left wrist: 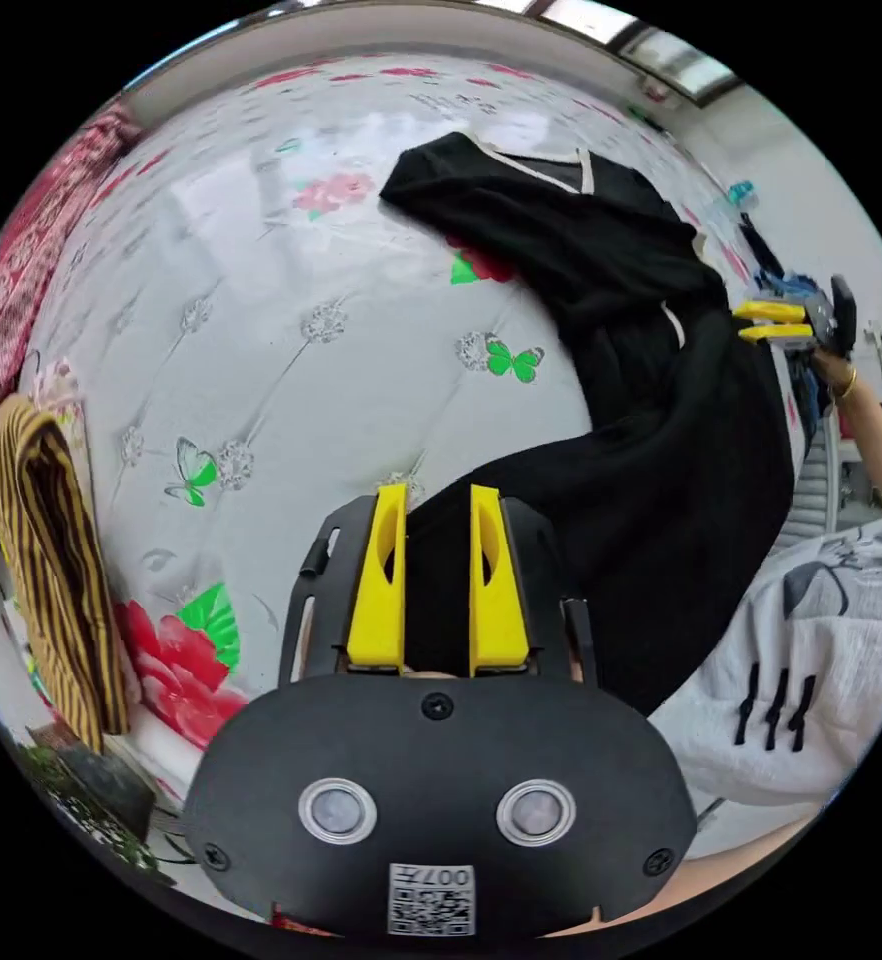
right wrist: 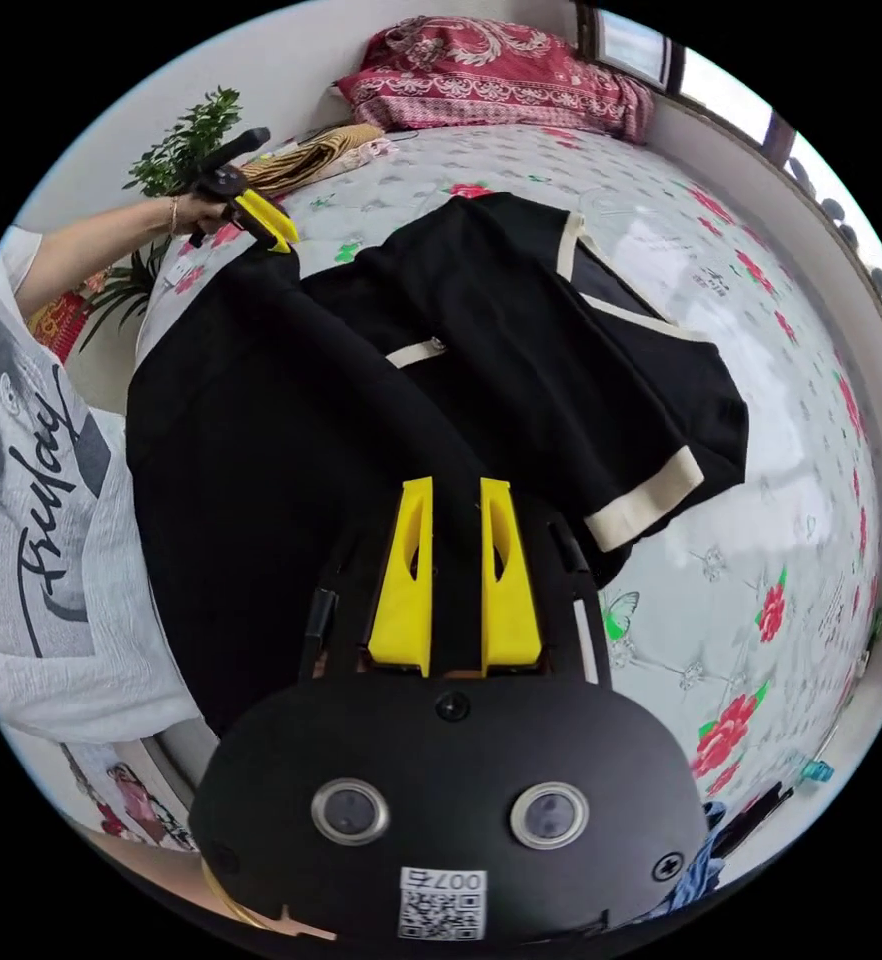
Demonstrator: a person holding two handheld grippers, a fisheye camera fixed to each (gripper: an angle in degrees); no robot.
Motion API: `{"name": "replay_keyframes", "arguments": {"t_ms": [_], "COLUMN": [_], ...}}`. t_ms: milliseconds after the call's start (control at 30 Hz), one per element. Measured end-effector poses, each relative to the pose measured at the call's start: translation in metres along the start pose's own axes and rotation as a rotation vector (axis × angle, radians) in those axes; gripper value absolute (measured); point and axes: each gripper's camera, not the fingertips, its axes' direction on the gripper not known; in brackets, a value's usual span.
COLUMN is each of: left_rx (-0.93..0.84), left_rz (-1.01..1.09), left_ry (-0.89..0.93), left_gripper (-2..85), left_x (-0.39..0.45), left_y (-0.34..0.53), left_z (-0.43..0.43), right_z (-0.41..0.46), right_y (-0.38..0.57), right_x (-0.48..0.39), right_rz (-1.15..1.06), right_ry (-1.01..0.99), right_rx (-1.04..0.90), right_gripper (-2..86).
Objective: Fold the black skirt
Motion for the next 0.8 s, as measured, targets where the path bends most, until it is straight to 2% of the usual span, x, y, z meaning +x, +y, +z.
{"name": "replay_keyframes", "arguments": {"t_ms": [200, 300, 433, 500, 733, 800], "left_rx": [-0.016, -0.046, -0.091, -0.051, -0.032, 0.045], "left_rz": [0.267, 0.362, 0.332, 0.285, 0.093, -0.059], "left_ry": [-0.256, -0.284, -0.354, -0.491, -0.279, -0.151], "left_gripper": [6.4, 1.6, -0.6, -0.9, -0.9, -0.9], "left_x": [0.066, 0.082, 0.079, 0.072, 0.026, -0.002], "left_y": [0.017, 0.024, 0.023, 0.03, 0.041, 0.053], "left_z": [0.008, 0.016, 0.018, 0.007, 0.008, -0.008], "right_z": [-0.003, 0.0, 0.011, 0.011, -0.006, -0.028], "right_y": [0.01, 0.02, 0.03, 0.036, 0.044, 0.053], "right_x": [-0.015, -0.013, -0.016, -0.018, -0.01, 0.009], "right_rz": [-0.001, 0.032, 0.048, 0.065, 0.1, 0.154], "right_ry": [-0.03, -0.074, -0.085, -0.085, -0.097, -0.09], "right_rx": [0.044, 0.045, 0.013, 0.018, 0.074, 0.147], "right_gripper": [5.1, 5.4, 5.7, 5.9, 7.1, 7.9]}}
